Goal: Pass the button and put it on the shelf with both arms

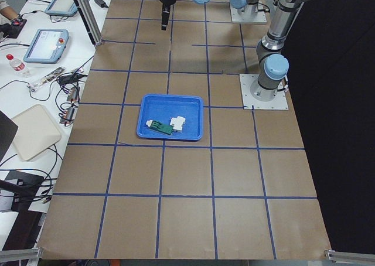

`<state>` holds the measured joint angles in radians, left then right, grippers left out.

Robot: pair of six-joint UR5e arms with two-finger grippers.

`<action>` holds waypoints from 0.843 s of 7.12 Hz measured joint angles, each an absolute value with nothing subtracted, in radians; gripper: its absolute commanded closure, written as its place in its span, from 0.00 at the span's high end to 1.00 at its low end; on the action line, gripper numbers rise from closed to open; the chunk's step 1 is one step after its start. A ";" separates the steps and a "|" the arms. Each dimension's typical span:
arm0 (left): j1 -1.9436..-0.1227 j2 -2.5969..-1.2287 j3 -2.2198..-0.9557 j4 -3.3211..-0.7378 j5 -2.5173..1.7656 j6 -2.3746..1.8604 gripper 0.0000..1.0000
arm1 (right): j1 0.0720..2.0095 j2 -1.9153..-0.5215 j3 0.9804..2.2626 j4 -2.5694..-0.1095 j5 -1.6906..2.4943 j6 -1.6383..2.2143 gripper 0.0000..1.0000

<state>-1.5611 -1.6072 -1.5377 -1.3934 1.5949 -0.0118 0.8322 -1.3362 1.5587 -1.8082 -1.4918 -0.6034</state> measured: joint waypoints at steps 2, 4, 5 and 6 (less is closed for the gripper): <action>-1.560 -1.608 -1.533 -1.409 1.594 -0.020 1.00 | 0.832 -1.340 1.554 -1.802 -1.499 -0.603 0.99; -1.560 -1.608 -1.533 -1.411 1.592 -0.021 1.00 | 0.833 -1.371 1.548 -1.776 -1.501 -0.602 1.00; -1.559 -1.608 -1.533 -1.410 1.592 -0.021 1.00 | 0.836 -1.419 1.548 -1.736 -1.501 -0.598 1.00; -1.558 -1.608 -1.533 -1.410 1.591 -0.021 1.00 | 0.849 -1.488 1.553 -1.682 -1.501 -0.590 1.00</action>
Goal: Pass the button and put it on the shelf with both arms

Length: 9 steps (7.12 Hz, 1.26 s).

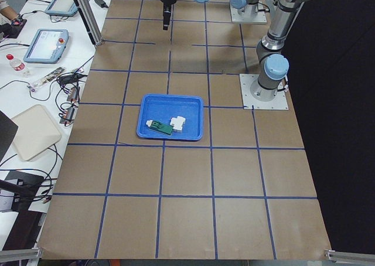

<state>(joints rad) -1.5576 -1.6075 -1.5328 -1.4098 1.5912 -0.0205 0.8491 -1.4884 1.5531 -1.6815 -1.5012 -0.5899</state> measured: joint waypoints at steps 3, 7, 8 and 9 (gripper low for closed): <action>-1.555 -1.609 -1.532 -1.407 1.591 -0.020 1.00 | 1.052 -1.633 1.582 -1.594 -1.521 -0.456 1.00; -1.554 -1.610 -1.533 -1.404 1.592 -0.020 1.00 | 1.508 -1.670 1.609 -1.539 -1.629 -0.017 1.00; -1.554 -1.610 -1.533 -1.404 1.592 -0.020 1.00 | 1.559 -1.679 1.631 -1.523 -1.628 0.046 1.00; -1.554 -1.609 -1.533 -1.405 1.592 -0.020 1.00 | 1.578 -1.703 1.659 -1.517 -1.627 0.074 1.00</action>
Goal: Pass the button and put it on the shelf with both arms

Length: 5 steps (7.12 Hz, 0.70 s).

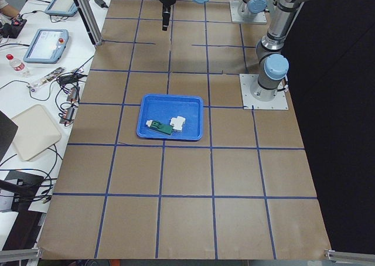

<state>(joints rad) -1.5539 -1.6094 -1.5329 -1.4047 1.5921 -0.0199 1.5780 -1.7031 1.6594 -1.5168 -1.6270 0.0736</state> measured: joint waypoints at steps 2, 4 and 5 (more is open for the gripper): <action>-1.554 -1.609 -1.534 -1.405 1.592 -0.020 1.00 | 1.592 -1.744 1.698 -1.516 -1.620 0.088 1.00; -1.554 -1.609 -1.535 -1.405 1.592 -0.020 1.00 | 1.596 -1.762 1.706 -1.509 -1.573 0.091 1.00; -1.554 -1.609 -1.535 -1.405 1.592 -0.020 1.00 | 1.595 -1.764 1.706 -1.510 -1.564 0.092 1.00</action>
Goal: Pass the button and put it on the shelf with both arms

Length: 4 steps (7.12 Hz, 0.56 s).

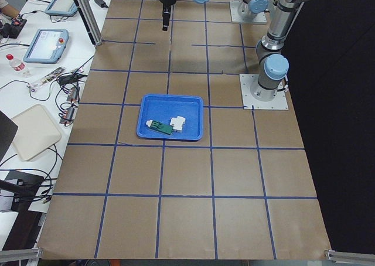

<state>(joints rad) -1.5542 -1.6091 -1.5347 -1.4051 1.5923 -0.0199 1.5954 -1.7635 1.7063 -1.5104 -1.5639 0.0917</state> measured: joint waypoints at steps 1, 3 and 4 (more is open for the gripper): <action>-1.554 -1.609 -1.534 -1.405 1.592 -0.020 1.00 | 1.593 -1.764 1.706 -1.514 -1.563 0.092 1.00; -1.554 -1.609 -1.535 -1.405 1.592 -0.020 1.00 | 1.586 -1.763 1.706 -1.518 -1.565 0.093 1.00; -1.554 -1.609 -1.534 -1.405 1.592 -0.020 1.00 | 1.585 -1.762 1.706 -1.519 -1.565 0.094 1.00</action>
<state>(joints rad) -1.5540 -1.6088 -1.5344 -1.4051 1.5923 -0.0200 1.5851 -1.7622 1.7060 -1.5186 -1.5655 0.0935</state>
